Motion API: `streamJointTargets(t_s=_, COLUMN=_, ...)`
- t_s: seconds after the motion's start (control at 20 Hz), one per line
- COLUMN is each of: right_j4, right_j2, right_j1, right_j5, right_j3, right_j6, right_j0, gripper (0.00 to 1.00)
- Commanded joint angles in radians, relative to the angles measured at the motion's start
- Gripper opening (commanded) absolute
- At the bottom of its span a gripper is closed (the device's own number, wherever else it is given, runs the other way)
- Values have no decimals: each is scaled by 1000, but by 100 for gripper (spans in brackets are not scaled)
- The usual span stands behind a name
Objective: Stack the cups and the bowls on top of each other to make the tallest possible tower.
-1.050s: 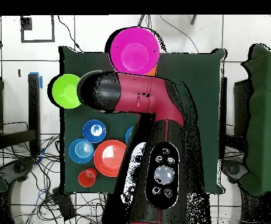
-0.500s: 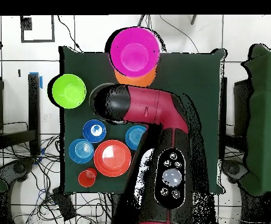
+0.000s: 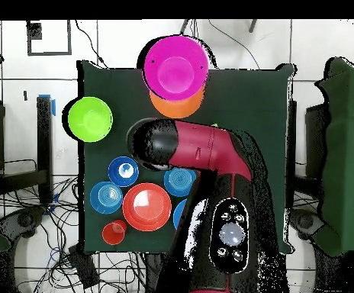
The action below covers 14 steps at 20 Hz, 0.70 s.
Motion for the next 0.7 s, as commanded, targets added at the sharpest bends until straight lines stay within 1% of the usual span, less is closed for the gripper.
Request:
streamJointTargets(t_s=0.05, right_j4=-75, right_j2=95, right_j1=58, right_j5=-82, right_j3=58, right_j6=-41, right_j0=-23, gripper=100)
streamJointTargets(t_s=0.2, right_j4=-77, right_j2=115, right_j1=103, right_j5=-108, right_j3=29, right_j6=-52, right_j0=-39, gripper=100)
streamJointTargets(t_s=0.35, right_j4=-80, right_j2=123, right_j1=129, right_j5=-147, right_j3=28, right_j6=-46, right_j0=-46, gripper=100)
streamJointTargets(t_s=0.5, right_j4=-77, right_j2=134, right_j1=146, right_j5=-176, right_j3=30, right_j6=-49, right_j0=-56, gripper=100)
streamJointTargets(t_s=0.7, right_j4=-77, right_j2=141, right_j1=154, right_j5=-183, right_j3=28, right_j6=-54, right_j0=-64, gripper=100)
